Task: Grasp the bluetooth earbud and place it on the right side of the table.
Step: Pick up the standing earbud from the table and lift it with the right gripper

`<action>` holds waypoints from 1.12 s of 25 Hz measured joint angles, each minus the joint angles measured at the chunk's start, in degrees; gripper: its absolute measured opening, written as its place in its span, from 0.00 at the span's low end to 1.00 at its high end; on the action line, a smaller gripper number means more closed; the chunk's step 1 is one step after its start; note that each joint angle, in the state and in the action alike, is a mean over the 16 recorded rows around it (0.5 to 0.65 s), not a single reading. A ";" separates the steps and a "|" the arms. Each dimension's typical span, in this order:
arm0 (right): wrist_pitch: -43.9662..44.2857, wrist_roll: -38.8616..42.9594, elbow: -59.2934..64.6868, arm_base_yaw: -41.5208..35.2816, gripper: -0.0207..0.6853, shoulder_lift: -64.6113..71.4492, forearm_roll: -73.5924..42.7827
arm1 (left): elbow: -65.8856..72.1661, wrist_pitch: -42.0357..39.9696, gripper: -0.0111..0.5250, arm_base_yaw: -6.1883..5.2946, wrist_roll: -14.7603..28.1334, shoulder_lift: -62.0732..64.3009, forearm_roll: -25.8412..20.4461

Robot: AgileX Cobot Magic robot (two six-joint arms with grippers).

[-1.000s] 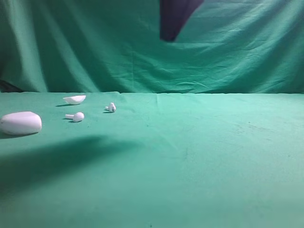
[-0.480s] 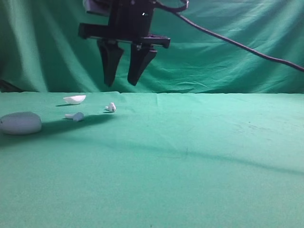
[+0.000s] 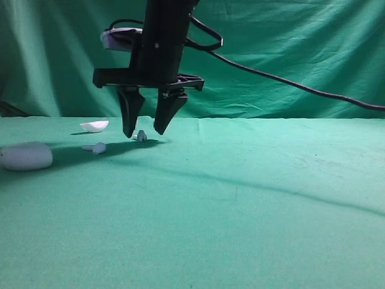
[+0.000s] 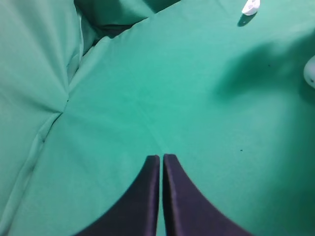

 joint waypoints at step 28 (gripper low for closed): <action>8.73 1.14 -6.37 -1.60 0.16 -5.55 -2.12 | 0.00 0.00 0.02 0.00 0.00 0.00 0.00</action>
